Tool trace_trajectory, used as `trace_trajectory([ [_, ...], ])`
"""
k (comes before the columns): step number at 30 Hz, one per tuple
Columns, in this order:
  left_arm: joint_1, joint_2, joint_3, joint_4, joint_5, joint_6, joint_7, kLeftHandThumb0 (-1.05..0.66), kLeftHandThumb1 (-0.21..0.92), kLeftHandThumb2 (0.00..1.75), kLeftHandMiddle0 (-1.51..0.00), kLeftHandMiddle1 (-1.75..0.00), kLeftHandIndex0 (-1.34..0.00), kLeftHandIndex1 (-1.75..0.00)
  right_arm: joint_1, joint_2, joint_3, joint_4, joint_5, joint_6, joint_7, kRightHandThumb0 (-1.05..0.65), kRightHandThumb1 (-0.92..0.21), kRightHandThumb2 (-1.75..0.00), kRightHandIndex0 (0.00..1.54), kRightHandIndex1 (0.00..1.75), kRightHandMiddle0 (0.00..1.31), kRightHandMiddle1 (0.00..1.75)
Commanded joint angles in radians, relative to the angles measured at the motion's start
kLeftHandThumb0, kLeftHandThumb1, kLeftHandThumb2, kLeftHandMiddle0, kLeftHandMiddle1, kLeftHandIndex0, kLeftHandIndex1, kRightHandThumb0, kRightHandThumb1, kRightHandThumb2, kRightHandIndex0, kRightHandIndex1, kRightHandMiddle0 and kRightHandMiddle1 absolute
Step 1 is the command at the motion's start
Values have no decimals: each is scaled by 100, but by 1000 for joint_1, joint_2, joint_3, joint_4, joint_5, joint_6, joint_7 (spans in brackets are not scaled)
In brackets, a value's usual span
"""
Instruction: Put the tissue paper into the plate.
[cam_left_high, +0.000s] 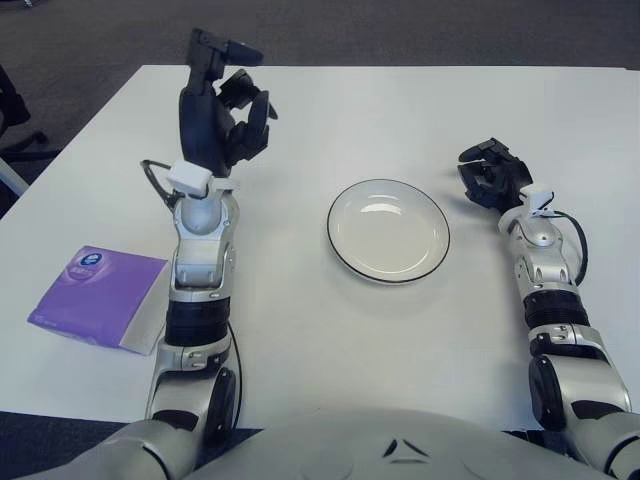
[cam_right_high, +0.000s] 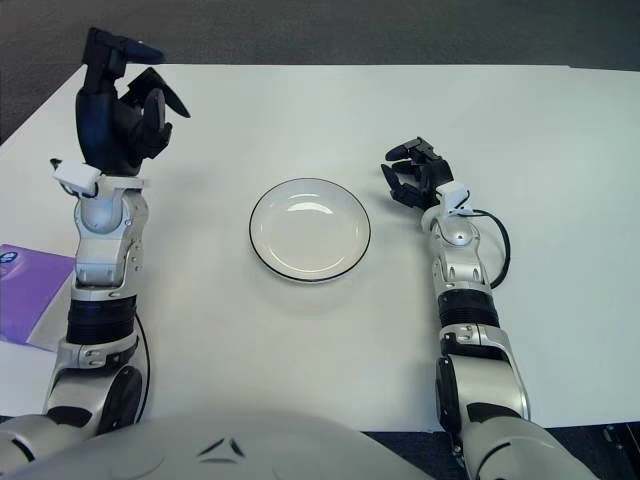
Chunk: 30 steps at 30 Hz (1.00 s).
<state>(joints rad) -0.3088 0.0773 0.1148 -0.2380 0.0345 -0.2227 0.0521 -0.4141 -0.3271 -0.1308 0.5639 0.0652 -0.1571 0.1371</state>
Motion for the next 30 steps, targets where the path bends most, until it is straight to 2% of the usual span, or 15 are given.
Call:
trace_trajectory([
  [1,46,10,35,-37,-5,-32,13,-35,92,41,-82,-175,-32,-163,63,10,5,88,-10,60,9,-1,-69,-66,58,145,36,148],
  [9,94,9,78,-76,25,-48,48,-35,92,39,-80,-175,-34,-160,47,4,2,125,-10,41,12,-1,-69,-67,58,145,36,147],
  [14,100,7,98,-79,64,-24,87,-35,92,38,-78,-174,-35,-159,39,1,0,149,-10,27,15,-1,-69,-67,59,145,36,147],
  [16,99,11,108,-75,70,-17,95,-35,92,38,-76,-167,-35,-159,38,0,-1,155,-11,21,16,-1,-68,-67,59,145,36,147],
  [23,105,32,147,-72,81,1,108,-35,92,38,-76,-161,-35,-159,45,1,-4,162,-15,6,14,-1,-68,-67,59,145,36,146],
  [30,110,45,171,-96,198,39,174,-35,92,38,-80,-163,-35,-159,47,-5,-13,167,-11,-9,14,-1,-68,-67,59,145,37,146],
])
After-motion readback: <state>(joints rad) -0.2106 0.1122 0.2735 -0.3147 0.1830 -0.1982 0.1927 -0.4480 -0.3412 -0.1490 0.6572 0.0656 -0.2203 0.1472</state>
